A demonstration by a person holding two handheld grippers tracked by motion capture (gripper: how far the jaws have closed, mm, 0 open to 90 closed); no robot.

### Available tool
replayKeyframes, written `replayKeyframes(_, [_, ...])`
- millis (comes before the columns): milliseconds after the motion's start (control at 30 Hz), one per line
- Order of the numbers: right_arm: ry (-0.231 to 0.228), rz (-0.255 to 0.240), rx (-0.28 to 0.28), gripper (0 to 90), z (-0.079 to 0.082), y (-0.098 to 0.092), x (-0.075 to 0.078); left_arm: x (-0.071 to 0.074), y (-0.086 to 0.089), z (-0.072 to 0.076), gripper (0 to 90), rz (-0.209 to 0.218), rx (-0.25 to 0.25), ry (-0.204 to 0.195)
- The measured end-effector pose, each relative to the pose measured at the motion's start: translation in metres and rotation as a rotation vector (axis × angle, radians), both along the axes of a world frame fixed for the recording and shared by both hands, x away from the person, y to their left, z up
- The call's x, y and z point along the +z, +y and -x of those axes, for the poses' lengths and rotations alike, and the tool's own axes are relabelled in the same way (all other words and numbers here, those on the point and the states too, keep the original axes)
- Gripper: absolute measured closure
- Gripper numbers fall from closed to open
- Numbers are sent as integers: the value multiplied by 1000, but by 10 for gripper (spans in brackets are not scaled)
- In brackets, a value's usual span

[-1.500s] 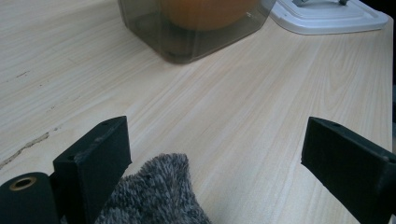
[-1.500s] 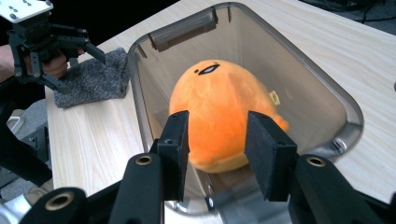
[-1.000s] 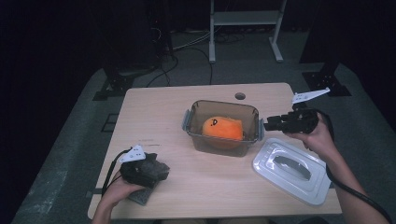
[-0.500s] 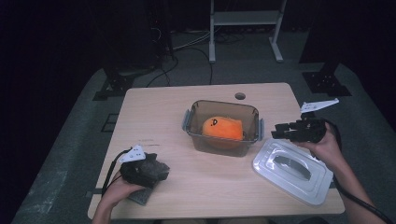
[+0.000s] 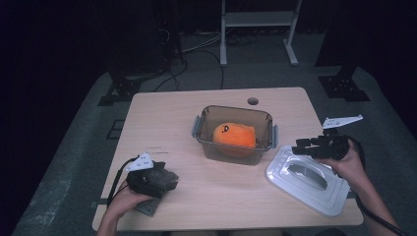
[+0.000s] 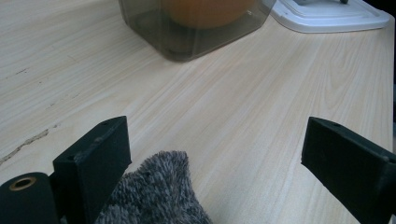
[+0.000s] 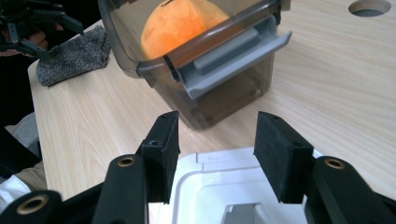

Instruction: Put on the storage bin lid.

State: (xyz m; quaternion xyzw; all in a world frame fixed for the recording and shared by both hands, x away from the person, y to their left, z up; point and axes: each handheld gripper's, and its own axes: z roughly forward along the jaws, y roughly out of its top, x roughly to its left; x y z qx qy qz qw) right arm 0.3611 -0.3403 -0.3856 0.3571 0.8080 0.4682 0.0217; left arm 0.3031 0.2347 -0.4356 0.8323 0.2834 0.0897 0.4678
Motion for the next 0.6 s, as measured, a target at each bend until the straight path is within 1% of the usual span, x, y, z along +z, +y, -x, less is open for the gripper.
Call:
replayKeyframes(167, [12,8,-2,461,2,-2,-7,0,0,0,73,-1,-1,0])
replayKeyframes(267, [19,-3,-1,455,4,-3,-12,0,-1,0,73,0,0,1])
replayKeyframes(400, [31,-3,-2,440,6,-4,-18,0,0,0,73,-1,0,2])
replayKeyframes(500, [35,2,-3,449,8,-5,-22,0,0,0,73,2,2,3])
replayKeyframes(600, [38,3,-1,431,10,-6,-26,0,0,0,73,2,3,2])
